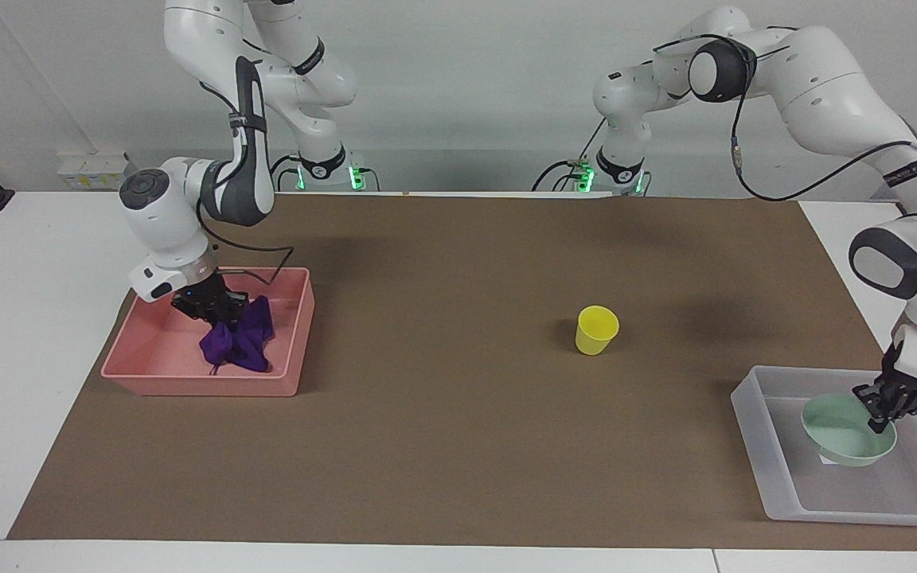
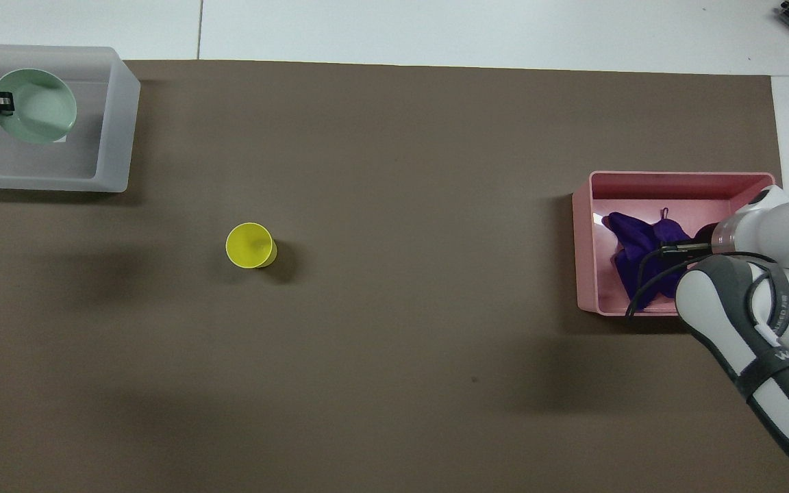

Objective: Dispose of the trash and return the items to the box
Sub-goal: 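Release the cloth in the pink bin while the left gripper places the bowl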

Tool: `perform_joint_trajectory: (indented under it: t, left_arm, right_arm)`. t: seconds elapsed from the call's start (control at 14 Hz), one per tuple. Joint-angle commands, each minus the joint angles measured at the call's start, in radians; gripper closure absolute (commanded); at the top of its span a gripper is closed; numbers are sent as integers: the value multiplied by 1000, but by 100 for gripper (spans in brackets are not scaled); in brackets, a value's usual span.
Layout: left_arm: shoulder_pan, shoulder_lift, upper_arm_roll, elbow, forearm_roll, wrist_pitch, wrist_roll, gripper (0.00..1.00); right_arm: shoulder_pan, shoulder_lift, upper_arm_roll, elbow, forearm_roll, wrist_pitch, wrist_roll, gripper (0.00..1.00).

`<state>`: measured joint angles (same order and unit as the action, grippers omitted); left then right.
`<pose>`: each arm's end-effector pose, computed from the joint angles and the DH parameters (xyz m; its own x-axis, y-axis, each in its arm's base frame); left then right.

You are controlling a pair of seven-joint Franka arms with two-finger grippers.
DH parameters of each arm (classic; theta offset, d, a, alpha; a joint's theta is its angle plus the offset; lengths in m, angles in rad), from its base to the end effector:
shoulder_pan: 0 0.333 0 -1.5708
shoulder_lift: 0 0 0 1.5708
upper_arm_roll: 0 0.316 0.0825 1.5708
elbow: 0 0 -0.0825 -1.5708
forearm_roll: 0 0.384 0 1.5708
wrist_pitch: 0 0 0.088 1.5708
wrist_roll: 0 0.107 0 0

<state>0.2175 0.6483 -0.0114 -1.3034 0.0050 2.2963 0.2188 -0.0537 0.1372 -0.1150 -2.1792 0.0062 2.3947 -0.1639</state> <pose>0.7461 0.1583 0.3979 0.9436 -0.0233 0.3303 0.0003 -0.9975 -0.0712 0.5513 -0.0932 0.3356 0.9971 -0.0066 0.0763 -0.0084 -0.9997 0.0239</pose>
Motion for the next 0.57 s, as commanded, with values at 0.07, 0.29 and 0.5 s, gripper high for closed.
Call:
perform_joint_trajectory:
  t: [0.07, 0.29, 0.5]
  left_arm:
    - [11, -10, -7, -100, -2, 83, 16, 100]
    - [11, -42, -5, -223, 3, 204, 16, 100]
    - [16, -52, -4, -231, 7, 201, 22, 81]
  right_arm:
    - [21, -28, 12, 24, -3, -15, 41, 0]
    - [84, -56, 11, 35, -8, -58, 153, 0]
    - [124, -97, 11, 97, -15, -182, 234, 0]
